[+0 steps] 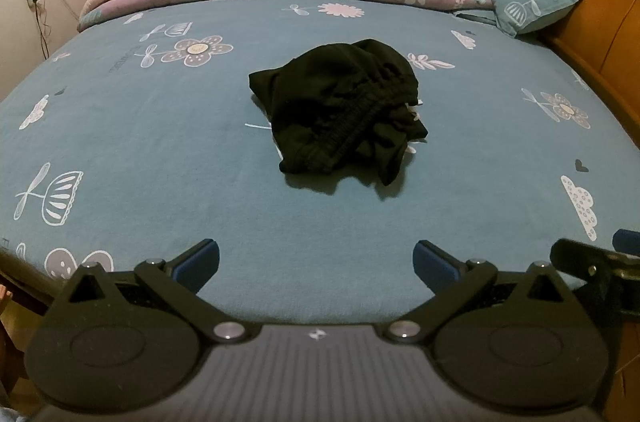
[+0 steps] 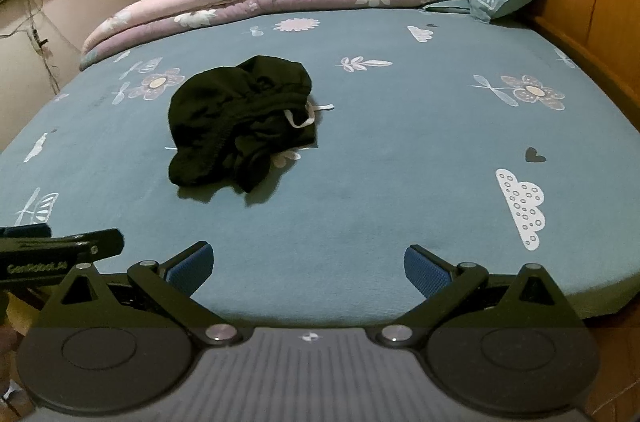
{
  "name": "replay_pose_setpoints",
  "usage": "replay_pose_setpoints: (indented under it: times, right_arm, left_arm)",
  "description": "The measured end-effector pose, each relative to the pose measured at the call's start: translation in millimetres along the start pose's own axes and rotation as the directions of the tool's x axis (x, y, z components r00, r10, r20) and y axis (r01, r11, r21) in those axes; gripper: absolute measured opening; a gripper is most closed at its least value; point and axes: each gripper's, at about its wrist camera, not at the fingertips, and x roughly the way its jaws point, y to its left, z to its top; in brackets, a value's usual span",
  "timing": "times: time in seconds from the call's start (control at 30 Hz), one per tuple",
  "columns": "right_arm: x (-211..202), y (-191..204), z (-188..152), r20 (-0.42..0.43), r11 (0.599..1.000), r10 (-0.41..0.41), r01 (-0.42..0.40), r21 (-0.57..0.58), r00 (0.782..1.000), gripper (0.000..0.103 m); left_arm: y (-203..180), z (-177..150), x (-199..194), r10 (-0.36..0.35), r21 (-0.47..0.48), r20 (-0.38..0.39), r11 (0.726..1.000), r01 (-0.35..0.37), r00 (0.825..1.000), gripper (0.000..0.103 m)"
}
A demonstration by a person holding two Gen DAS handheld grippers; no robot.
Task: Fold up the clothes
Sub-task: 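Move the left gripper down onto the black pants and close on the waistband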
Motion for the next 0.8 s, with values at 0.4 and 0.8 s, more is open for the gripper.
replay_pose_setpoints:
  times: [0.4, 0.8]
  right_arm:
    - [22, -21, -13, 0.100, 0.994, 0.041, -0.051, 0.097, 0.994, 0.103]
    - [87, -32, -8, 0.018, 0.992, 0.036, -0.038, 0.122, 0.999, 0.103]
  left_arm:
    - [-6, -4, 32, -0.023, 0.008, 0.035, 1.000, 0.023, 0.999, 0.102]
    - [3, -4, 78, -0.117, 0.039, 0.111, 0.993, 0.114, 0.987, 0.102]
